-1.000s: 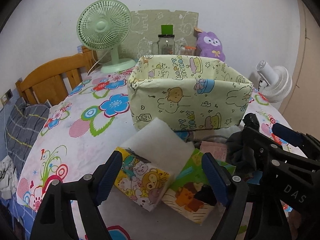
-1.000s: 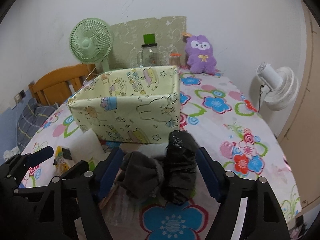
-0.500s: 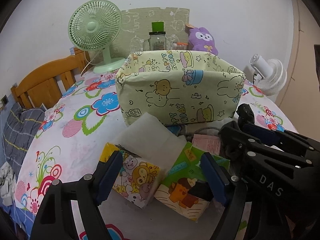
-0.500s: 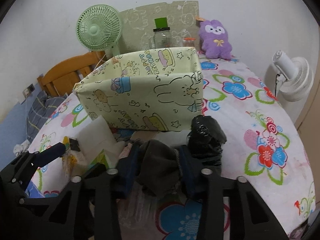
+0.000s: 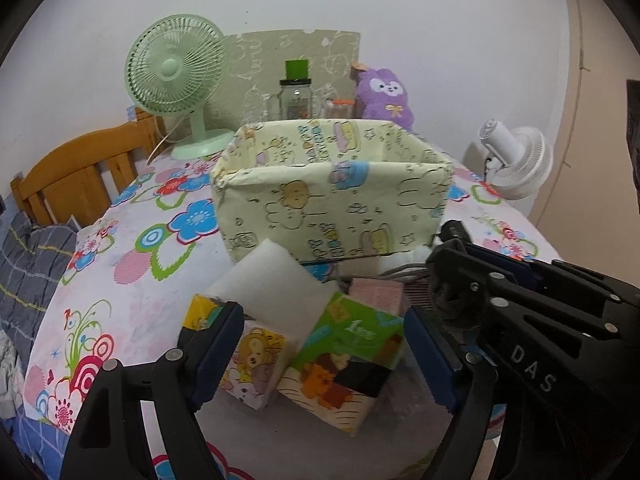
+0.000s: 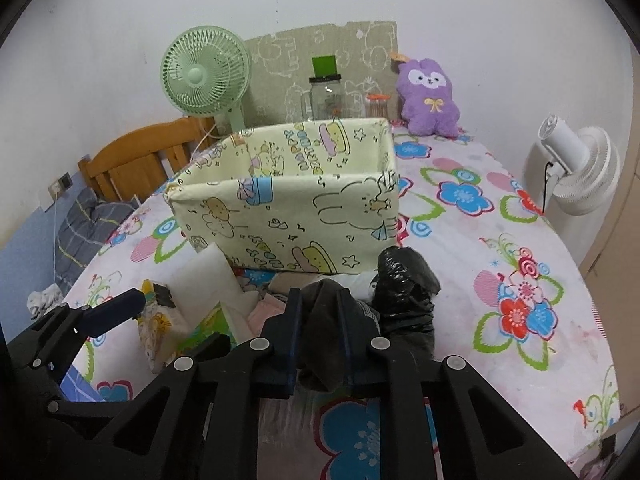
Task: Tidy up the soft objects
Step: 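Grasp green tissue pack with left tool while right tool grasps grey sock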
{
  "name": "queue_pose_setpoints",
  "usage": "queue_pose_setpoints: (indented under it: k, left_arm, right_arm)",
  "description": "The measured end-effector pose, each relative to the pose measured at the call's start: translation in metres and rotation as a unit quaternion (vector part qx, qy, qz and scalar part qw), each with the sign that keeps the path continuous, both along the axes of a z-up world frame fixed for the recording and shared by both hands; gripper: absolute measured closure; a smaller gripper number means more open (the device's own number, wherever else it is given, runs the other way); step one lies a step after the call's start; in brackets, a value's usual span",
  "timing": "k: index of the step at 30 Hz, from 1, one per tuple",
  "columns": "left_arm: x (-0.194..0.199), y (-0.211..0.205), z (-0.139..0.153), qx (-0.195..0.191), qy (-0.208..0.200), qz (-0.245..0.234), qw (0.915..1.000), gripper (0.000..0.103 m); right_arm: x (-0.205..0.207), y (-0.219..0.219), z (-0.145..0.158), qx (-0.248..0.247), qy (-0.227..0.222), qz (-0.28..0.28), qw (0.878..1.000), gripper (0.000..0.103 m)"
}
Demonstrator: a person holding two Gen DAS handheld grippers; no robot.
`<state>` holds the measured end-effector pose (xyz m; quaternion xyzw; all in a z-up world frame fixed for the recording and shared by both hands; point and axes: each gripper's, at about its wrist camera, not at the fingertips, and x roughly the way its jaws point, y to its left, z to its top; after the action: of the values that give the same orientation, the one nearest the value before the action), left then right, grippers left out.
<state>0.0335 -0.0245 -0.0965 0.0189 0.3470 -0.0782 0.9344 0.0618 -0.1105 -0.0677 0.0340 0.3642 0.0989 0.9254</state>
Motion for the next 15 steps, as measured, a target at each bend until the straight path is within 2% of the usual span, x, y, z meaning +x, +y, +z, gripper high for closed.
queue_pose_setpoints:
  k: [11,15]
  left_arm:
    - [0.004,-0.011,-0.011,-0.001,0.017,-0.013,0.9998,0.016]
    - [0.008,-0.011,-0.015,-0.003,0.023,-0.014,0.9996,0.023]
  right_arm:
    - [-0.007,0.003,-0.002,-0.005,0.004,0.002,1.0,0.085]
    - [-0.005,0.005,-0.005,-0.007,0.008,0.003,1.0,0.085]
